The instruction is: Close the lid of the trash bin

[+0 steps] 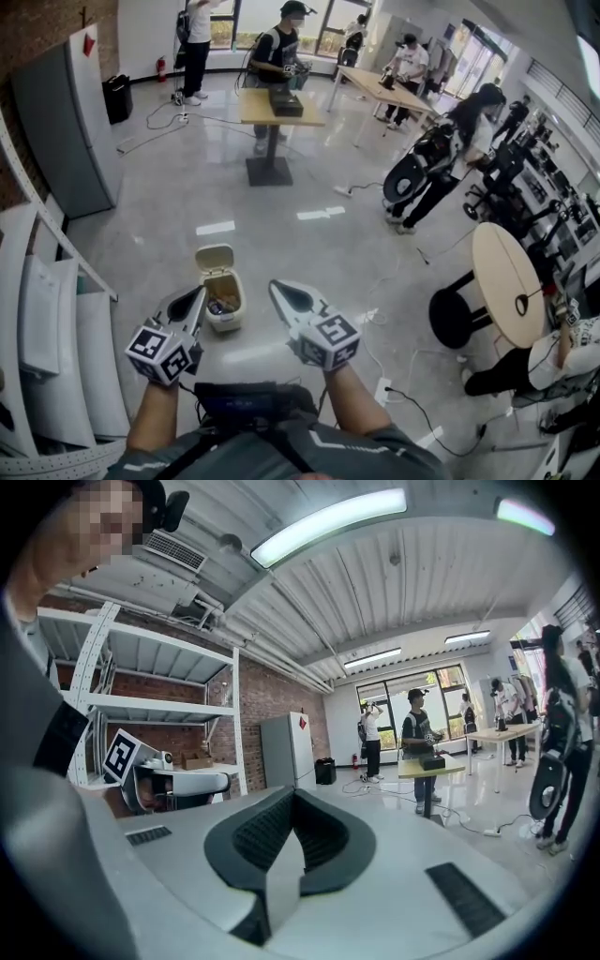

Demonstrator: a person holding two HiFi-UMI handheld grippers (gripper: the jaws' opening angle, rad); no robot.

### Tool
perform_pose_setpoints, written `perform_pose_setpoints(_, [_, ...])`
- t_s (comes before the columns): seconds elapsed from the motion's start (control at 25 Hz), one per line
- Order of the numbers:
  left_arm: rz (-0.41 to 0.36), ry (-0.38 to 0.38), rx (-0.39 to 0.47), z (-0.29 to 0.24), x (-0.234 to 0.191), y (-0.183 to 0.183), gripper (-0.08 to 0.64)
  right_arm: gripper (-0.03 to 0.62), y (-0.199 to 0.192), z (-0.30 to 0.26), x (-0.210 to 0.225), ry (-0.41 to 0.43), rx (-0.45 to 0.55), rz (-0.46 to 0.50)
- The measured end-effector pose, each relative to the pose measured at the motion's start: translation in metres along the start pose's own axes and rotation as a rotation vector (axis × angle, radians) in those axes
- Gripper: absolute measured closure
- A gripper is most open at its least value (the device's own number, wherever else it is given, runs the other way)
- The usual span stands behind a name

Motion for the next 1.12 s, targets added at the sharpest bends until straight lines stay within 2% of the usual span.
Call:
perform_pose_setpoints(0.36, [-0.006,0.051,-0.008,-0.054,-0.038,0.006,0.568,0.581,0.008,-0.054,0.056,0.054,0.007,-0.019])
perform_pose_setpoints(0.76, [-0.031,0.158,0.032,-0.141,-0.075,0.048,0.568,0.581,0.045,-0.108,0.155,0.124,0.042,0.009])
perform_pose_setpoints(0.96, [0.004,0.202,0.011,-0.180,-0.092,0.045,0.568,0.581,0.058,-0.126,0.194,0.150,0.041,0.015])
perform_pose_setpoints(1.12, [-0.010,0.226,-0.002,-0.200,-0.101,0.050,0.568,0.581,0.062,-0.144,0.214,0.170,0.030,0.005])
Point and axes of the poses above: the fingertips, and each gripper's own axes: z backward along the fingers, x to its right, y out of its top, the point moved 4 cm from there along z, backward along the fingers, and after that the axes turned 13 degrees about y, right-handed, at the moved point
